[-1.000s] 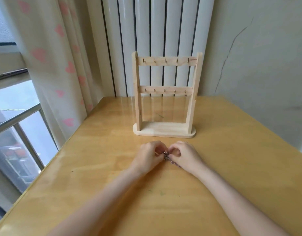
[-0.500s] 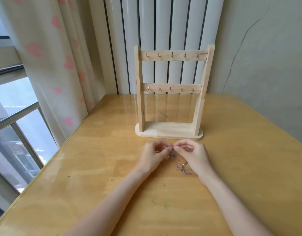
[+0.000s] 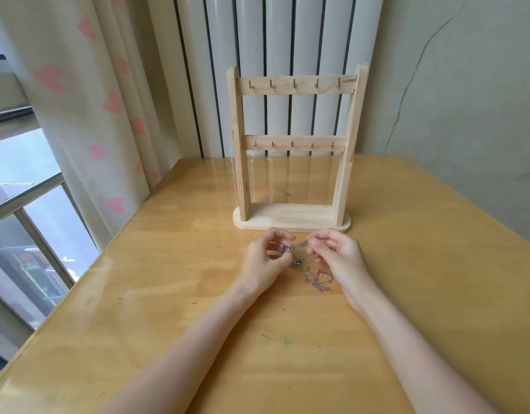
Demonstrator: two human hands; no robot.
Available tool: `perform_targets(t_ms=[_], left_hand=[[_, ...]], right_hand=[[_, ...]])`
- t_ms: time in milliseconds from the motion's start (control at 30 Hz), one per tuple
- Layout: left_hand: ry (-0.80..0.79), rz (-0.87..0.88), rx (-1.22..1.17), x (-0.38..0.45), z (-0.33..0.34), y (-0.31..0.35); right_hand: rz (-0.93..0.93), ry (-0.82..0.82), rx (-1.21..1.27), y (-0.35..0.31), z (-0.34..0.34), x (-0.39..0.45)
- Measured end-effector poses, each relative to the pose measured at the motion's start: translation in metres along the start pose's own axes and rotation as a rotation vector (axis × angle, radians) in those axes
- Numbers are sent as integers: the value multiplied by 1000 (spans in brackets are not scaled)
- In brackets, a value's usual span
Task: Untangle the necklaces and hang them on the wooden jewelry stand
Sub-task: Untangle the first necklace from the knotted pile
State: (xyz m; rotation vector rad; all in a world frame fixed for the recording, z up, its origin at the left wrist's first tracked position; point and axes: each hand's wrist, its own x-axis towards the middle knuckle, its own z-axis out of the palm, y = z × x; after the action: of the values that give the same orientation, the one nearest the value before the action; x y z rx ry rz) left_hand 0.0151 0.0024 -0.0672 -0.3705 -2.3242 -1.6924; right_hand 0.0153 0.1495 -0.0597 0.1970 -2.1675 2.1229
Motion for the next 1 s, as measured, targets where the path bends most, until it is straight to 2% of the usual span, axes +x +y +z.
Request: perform_targets(t_ms=[267,367,467,567,700,900,1000], left_hand=[[4,-32,-74,-3,-2,0],[-5,-55,-135,-4,-2,1],[-36,-16,-43,-4,1,2],[-67,-3,-19,-6,4,5],[-37,-115,-222,-7,-1,7],[-25,-79,-156,-5,-2,5],[3,-109,-180,-4,-1,3]], right_hand=[[-66,-19,-294,2,4,-2],[-38,-11,-146,-2,2,-3],[11,-22,21,-6,-1,-3],[42,-37,19,-6,0,-3],[56,-31,-6,-6,-1,-4],[22,-77,-27,-6,0,-6],[0,-17,-94,-1,2,-4]])
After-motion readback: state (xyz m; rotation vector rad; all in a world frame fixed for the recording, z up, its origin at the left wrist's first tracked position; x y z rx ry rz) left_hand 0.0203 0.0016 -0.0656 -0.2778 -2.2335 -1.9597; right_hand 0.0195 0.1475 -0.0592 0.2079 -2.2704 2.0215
